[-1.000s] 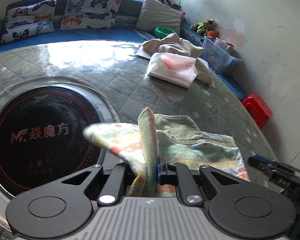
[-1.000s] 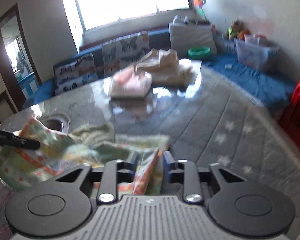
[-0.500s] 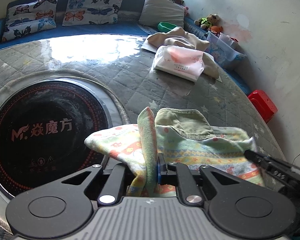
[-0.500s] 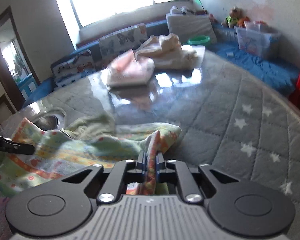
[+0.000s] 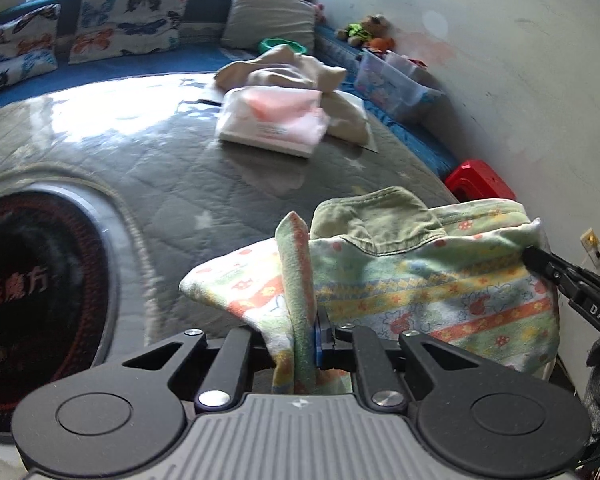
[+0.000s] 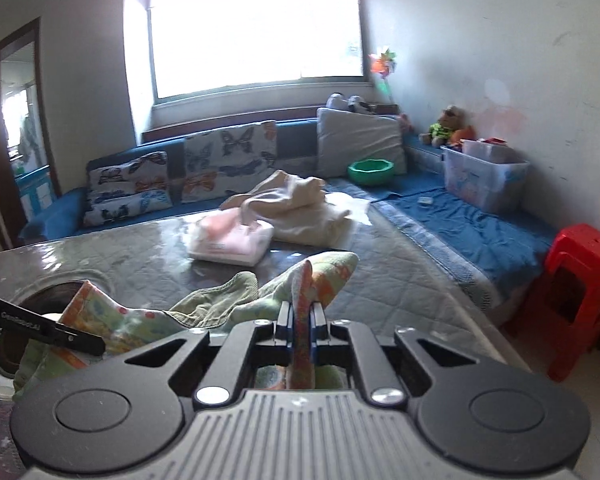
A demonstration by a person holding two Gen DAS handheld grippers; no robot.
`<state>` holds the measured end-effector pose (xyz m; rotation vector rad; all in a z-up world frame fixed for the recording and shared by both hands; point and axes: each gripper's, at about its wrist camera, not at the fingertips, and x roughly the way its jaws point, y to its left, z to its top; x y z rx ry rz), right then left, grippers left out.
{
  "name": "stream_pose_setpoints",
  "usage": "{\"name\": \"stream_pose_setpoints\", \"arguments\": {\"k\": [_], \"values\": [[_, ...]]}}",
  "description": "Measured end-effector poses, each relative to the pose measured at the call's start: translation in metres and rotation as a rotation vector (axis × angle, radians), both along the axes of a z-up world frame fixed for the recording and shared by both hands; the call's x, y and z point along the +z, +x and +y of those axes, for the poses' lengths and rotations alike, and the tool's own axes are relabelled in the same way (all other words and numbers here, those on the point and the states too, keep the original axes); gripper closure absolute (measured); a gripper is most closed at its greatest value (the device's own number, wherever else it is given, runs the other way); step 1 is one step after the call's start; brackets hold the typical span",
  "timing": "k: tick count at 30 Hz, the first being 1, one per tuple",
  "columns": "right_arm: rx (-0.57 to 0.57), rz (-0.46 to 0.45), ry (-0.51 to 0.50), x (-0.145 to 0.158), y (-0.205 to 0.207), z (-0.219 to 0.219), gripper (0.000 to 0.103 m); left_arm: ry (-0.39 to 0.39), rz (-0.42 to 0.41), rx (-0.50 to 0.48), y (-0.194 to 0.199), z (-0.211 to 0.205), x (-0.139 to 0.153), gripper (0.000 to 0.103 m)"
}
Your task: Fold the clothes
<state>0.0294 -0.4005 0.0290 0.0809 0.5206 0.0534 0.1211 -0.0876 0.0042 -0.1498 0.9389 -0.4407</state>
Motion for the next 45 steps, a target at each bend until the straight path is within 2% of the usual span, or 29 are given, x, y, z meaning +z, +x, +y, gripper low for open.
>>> {"name": "stream_pose_setpoints", "arguments": {"k": [5,10,14,17,19,20,21,23,25,27,31,36,37,40,45], "values": [[-0.029,0.05,0.009,-0.016,0.001,-0.012,0.096,0.044,-0.021,-0.014,0.004,-0.014,-0.001,0.091],[-0.051,0.11,0.007,-0.037,0.01,-0.015,0.096,0.079,0.002,-0.004,0.009,-0.015,-0.012,0.09],[-0.074,0.142,-0.004,-0.047,0.016,-0.018,0.092,0.095,0.018,0.014,0.012,-0.01,-0.019,0.081],[-0.086,0.161,-0.03,-0.053,0.018,-0.018,0.083,0.115,0.021,0.026,0.012,-0.009,-0.023,0.075],[-0.09,0.17,-0.033,-0.056,0.018,-0.017,0.073,0.126,0.025,0.028,0.011,-0.008,-0.025,0.071],[-0.092,0.173,-0.035,-0.057,0.017,-0.017,0.07,0.133,0.027,0.032,0.011,-0.008,-0.025,0.064],[-0.093,0.175,-0.038,-0.058,0.017,-0.016,0.066,0.147,0.023,0.04,0.01,-0.008,-0.025,0.053],[-0.089,0.175,-0.04,-0.059,0.017,-0.014,0.064,0.177,0.01,0.05,0.01,-0.007,-0.026,0.047],[-0.081,0.175,-0.041,-0.059,0.016,-0.011,0.054,0.195,0.005,0.059,0.01,-0.006,-0.026,0.044],[-0.069,0.176,-0.044,-0.059,0.015,-0.006,0.051,0.209,0.002,0.075,0.011,-0.004,-0.027,0.034],[-0.038,0.177,-0.045,-0.058,0.009,0.005,0.039,0.254,-0.018,0.088,0.011,-0.004,-0.029,0.028],[0.022,0.19,-0.068,-0.062,-0.002,0.022,0.031,0.297,-0.025,0.109,0.014,-0.004,-0.034,0.023],[0.031,0.19,-0.076,-0.062,-0.004,0.025,0.027,0.3,-0.021,0.114,0.014,-0.003,-0.035,0.022],[0.061,0.188,-0.095,-0.062,-0.013,0.035,0.026,0.301,-0.01,0.128,0.016,0.0,-0.037,0.021],[0.095,0.185,-0.096,-0.058,-0.021,0.049,0.017,0.313,-0.03,0.143,0.011,0.005,-0.032,0.016]]}}
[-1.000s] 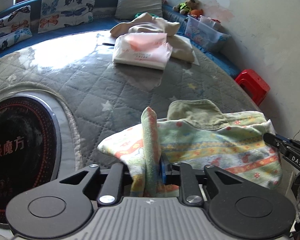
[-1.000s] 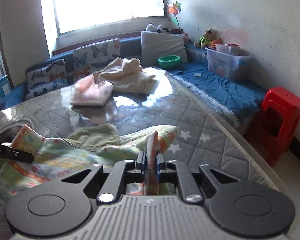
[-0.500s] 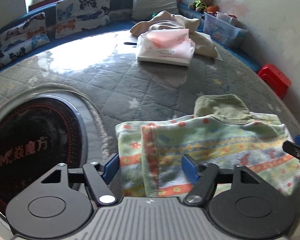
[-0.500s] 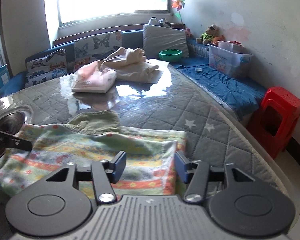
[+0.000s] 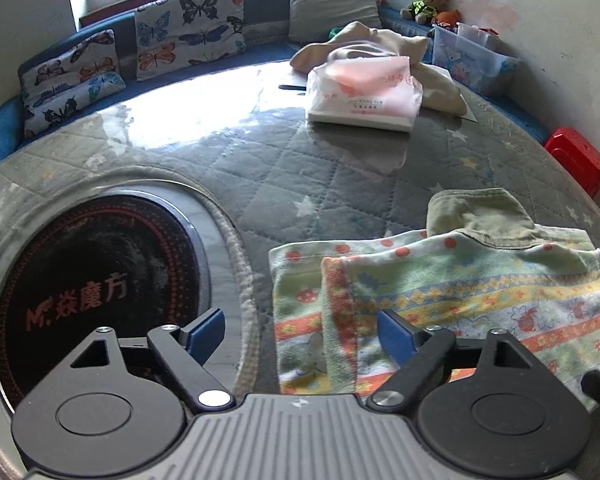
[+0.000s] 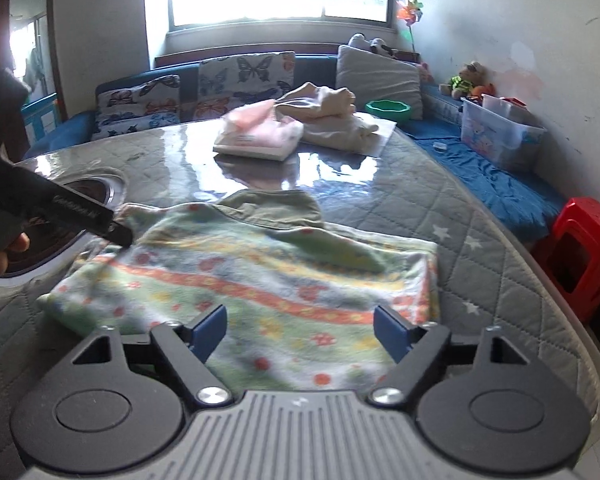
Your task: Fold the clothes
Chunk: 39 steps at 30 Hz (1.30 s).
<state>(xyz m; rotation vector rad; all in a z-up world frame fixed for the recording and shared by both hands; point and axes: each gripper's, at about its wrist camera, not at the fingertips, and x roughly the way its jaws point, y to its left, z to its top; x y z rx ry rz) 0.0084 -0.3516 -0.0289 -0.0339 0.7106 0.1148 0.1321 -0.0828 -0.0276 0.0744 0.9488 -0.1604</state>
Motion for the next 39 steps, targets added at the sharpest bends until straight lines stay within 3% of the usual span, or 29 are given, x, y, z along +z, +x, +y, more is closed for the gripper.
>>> {"name": "stream_pose_setpoints", "arguments": {"k": [11,17,29,39], "values": [[-0.026,0.026,-0.004,-0.003,-0.01,0.018,0.006,-0.033,-0.039,-0.047,-0.04,0.001,0.012,0.0],[-0.06,0.027,-0.011,0.001,-0.016,0.023,0.0,-0.031,-0.064,-0.083,-0.064,-0.003,0.018,0.0],[-0.113,0.042,-0.031,0.002,-0.027,0.033,0.0,-0.032,-0.11,-0.096,-0.095,0.001,0.023,0.0],[-0.146,0.051,-0.022,0.0,-0.038,0.034,0.0,-0.039,-0.1,-0.118,-0.114,0.0,0.017,0.0]]}}
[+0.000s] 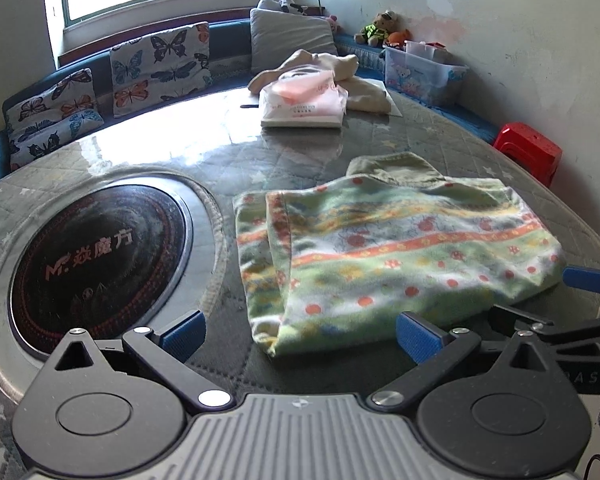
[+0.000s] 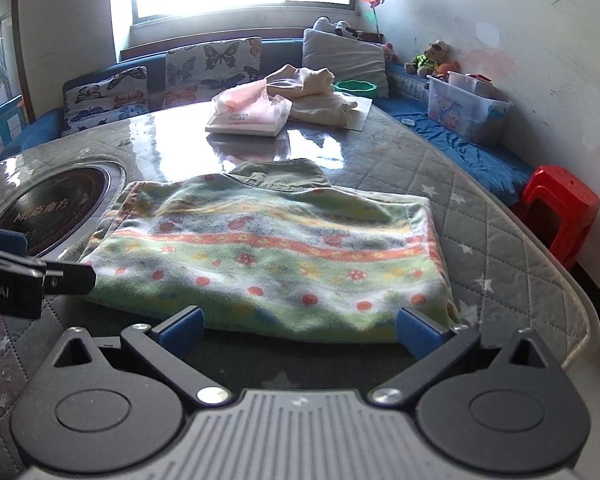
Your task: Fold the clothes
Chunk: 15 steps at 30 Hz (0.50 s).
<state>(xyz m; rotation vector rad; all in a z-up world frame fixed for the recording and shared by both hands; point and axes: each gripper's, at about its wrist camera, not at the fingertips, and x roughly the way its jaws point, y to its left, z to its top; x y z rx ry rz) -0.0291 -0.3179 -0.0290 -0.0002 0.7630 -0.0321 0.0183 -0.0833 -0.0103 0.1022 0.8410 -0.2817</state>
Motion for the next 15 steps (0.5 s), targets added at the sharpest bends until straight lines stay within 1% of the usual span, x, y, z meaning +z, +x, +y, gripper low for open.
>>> {"name": "stream_pose_setpoints", "arguments": {"k": [2,6,15], "values": [[-0.006,-0.002,-0.004,0.0,-0.003,0.0,0.0,-0.001,0.004,-0.005,-0.003,-0.001,-0.002,0.0],[-0.027,-0.007,-0.011,-0.001,-0.008,-0.002,0.0,0.011,-0.014,-0.022,-0.013,-0.004,-0.003,0.0],[-0.031,-0.005,-0.015,0.0,-0.018,-0.003,0.0,0.004,0.011,-0.053,-0.026,-0.009,-0.003,0.0]]}}
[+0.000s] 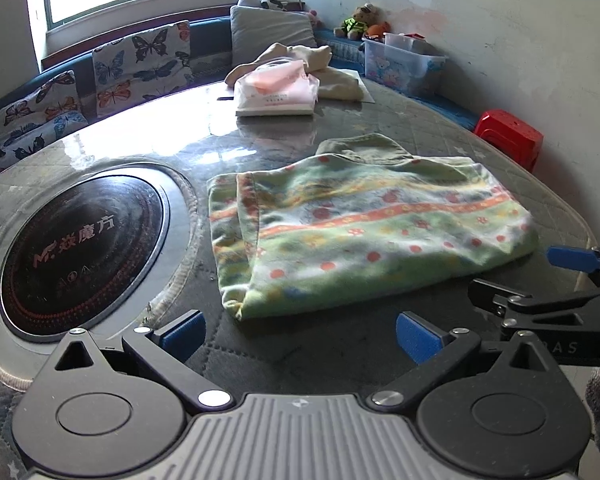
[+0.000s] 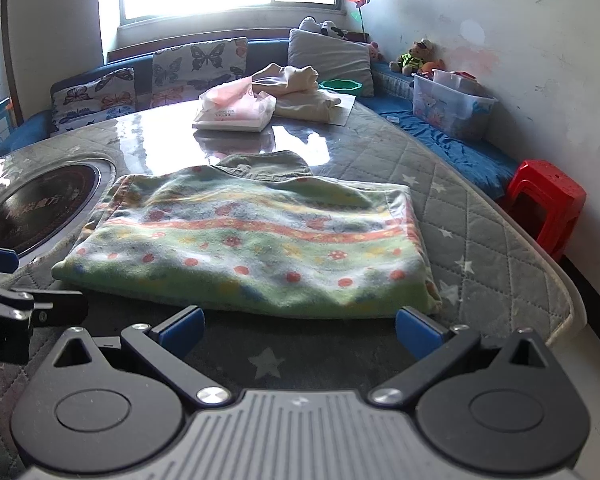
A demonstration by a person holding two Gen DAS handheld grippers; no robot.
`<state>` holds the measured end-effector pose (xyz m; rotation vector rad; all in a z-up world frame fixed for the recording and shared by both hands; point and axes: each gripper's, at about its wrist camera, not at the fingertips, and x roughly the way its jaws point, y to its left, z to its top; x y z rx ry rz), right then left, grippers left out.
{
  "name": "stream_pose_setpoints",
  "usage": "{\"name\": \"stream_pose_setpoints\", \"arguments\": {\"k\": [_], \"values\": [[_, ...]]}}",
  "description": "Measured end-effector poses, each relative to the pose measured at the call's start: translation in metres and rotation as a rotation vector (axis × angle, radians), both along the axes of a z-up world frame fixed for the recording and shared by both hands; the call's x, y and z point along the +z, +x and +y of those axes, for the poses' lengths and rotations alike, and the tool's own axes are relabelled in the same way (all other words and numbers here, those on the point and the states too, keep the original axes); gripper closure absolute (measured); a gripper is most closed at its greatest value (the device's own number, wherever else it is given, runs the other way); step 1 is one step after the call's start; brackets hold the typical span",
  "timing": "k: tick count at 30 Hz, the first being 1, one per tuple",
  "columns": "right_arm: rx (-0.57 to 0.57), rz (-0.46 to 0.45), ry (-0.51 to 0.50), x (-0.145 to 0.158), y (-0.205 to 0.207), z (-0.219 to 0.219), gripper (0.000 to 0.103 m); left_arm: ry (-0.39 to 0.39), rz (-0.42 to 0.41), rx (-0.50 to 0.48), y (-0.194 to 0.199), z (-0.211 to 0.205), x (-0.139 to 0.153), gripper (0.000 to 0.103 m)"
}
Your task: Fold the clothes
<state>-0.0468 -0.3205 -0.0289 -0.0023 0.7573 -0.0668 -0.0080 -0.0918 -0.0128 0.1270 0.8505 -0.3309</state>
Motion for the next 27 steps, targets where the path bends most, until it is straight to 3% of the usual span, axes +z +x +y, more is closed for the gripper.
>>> {"name": "stream_pose_setpoints", "arguments": {"k": [9,27], "values": [[0.019,-0.019,0.003,0.004,-0.008,0.003,0.0,0.011,0.029,-0.002,-0.01,-0.005,-0.001,0.0],[0.065,-0.029,-0.006,0.005,-0.02,0.011,0.0,0.033,-0.019,0.011,-0.029,-0.003,0.002,0.0]]}}
